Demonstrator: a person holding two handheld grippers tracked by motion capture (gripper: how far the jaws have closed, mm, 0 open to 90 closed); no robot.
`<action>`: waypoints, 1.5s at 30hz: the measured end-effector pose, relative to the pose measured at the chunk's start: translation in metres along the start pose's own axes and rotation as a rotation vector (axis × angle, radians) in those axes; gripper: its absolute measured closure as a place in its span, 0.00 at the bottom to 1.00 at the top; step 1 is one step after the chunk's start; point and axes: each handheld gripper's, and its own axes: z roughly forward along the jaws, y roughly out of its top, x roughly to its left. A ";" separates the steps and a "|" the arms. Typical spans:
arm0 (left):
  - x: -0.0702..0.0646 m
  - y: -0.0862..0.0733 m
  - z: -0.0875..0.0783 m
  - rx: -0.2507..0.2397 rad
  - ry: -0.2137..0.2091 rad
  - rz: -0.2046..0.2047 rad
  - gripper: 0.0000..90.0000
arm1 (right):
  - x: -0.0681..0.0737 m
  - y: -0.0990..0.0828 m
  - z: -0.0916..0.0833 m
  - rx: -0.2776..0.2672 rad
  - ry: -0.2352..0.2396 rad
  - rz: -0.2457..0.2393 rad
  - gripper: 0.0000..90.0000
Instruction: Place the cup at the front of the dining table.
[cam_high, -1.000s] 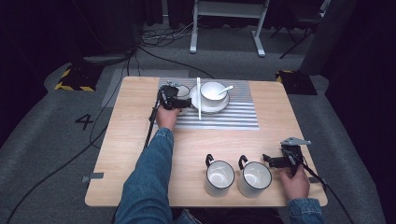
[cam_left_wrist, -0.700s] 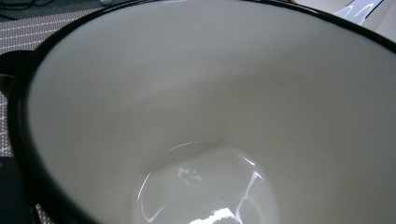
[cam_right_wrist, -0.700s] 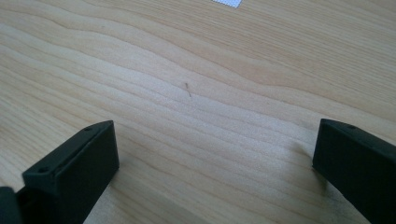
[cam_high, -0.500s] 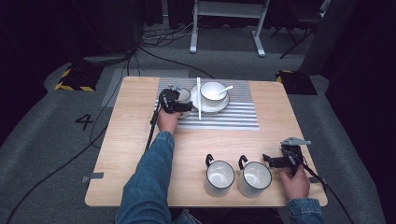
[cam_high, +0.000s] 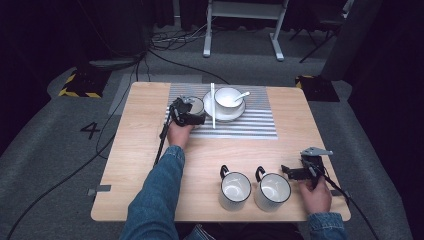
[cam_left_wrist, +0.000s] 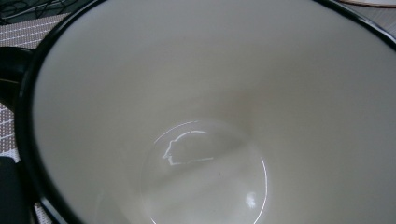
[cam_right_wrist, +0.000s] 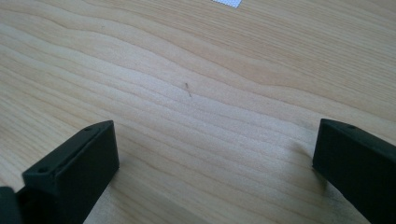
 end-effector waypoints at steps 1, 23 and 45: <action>0.000 0.000 0.000 0.003 -0.002 -0.004 0.03 | 0.000 0.000 0.000 0.000 0.000 0.000 0.00; -0.001 0.003 -0.029 0.024 -0.012 -0.044 0.03 | 0.000 0.000 0.000 0.000 0.000 0.000 0.00; -0.009 -0.002 -0.117 -0.069 -0.124 -0.026 0.06 | 0.000 0.000 0.000 0.001 0.000 0.000 0.00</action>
